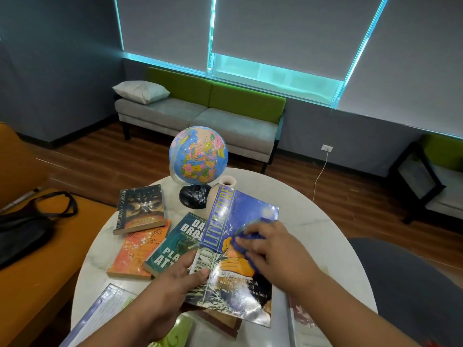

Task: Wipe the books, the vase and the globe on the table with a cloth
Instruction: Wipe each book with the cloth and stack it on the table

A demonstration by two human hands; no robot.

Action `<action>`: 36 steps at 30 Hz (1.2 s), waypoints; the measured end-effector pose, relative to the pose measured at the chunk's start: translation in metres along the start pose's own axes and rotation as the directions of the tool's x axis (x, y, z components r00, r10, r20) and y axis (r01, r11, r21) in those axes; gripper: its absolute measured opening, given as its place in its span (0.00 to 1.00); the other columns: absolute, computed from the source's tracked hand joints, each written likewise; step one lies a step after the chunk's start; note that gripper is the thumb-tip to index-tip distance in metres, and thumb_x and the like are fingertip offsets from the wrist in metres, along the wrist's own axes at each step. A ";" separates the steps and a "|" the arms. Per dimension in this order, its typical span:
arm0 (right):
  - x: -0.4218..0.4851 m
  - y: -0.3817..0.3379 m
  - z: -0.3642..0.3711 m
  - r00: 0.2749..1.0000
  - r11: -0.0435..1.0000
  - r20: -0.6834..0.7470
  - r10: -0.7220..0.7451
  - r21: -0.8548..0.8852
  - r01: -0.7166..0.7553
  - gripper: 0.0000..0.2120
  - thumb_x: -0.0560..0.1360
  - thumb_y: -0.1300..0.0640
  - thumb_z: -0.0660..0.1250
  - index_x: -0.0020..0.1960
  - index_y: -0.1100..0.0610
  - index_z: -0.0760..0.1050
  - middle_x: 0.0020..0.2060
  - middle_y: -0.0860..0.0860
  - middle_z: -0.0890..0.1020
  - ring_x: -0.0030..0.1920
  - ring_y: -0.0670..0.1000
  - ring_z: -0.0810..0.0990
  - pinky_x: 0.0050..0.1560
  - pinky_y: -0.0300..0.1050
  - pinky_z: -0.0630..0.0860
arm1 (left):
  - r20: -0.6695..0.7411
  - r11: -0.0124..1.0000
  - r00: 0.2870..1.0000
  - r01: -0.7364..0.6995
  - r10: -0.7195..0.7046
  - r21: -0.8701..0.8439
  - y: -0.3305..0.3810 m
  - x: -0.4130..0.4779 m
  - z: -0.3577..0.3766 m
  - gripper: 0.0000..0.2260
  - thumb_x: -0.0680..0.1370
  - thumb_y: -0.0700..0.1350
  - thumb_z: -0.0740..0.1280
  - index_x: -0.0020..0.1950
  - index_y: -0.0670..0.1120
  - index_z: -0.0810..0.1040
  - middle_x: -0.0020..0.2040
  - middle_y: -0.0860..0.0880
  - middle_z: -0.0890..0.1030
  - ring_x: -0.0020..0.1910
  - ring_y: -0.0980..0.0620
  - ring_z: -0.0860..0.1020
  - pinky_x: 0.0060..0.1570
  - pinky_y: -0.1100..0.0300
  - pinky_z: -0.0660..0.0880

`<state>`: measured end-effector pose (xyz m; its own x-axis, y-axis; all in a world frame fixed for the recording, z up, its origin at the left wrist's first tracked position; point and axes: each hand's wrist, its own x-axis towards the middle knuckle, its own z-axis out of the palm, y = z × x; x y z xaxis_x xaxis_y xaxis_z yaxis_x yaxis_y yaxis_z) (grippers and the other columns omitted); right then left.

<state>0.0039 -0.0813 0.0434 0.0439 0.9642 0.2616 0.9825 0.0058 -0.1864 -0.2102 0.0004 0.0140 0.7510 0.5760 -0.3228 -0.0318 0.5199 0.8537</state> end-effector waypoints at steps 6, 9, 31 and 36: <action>0.004 -0.012 0.000 0.998 0.996 -0.056 0.009 -0.090 -0.014 0.16 0.74 0.48 0.60 0.59 0.44 0.80 0.54 0.42 0.78 0.47 0.53 0.75 0.37 0.47 0.79 | 0.035 0.999 0.999 -0.015 0.016 -0.029 0.001 -0.001 0.000 0.20 0.71 0.36 0.72 0.63 0.44 0.77 0.56 0.40 0.82 0.53 0.40 0.82 0.51 0.48 0.79; 0.005 -0.004 -0.002 0.995 0.995 -0.103 -0.014 -0.103 0.003 0.17 0.74 0.47 0.57 0.57 0.43 0.81 0.52 0.42 0.79 0.44 0.53 0.76 0.33 0.45 0.78 | 0.068 0.999 0.997 -0.026 0.029 -0.039 0.003 -0.002 0.001 0.17 0.70 0.37 0.71 0.58 0.44 0.80 0.55 0.38 0.83 0.50 0.41 0.83 0.47 0.51 0.81; 0.008 -0.011 0.002 0.988 0.996 -0.154 0.028 -0.074 -0.040 0.15 0.74 0.47 0.60 0.57 0.43 0.81 0.51 0.42 0.79 0.44 0.52 0.76 0.31 0.45 0.78 | 0.077 0.997 0.997 -0.036 0.030 0.074 -0.001 0.003 -0.004 0.23 0.70 0.42 0.70 0.65 0.45 0.76 0.60 0.41 0.81 0.60 0.41 0.79 0.63 0.44 0.71; -0.002 -0.029 0.001 0.984 0.983 -0.043 -0.173 -0.067 0.170 0.16 0.75 0.47 0.59 0.58 0.44 0.80 0.53 0.42 0.79 0.44 0.52 0.76 0.34 0.42 0.76 | 0.093 0.996 0.994 -0.056 0.050 0.069 0.000 0.003 -0.004 0.22 0.71 0.40 0.70 0.65 0.44 0.76 0.59 0.39 0.80 0.59 0.38 0.78 0.63 0.44 0.72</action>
<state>-0.0254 -0.0834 0.0469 -0.1190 0.9364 0.3302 0.9855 0.1519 -0.0757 -0.2109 0.0047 0.0115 0.8067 0.5399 -0.2403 -0.0287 0.4420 0.8966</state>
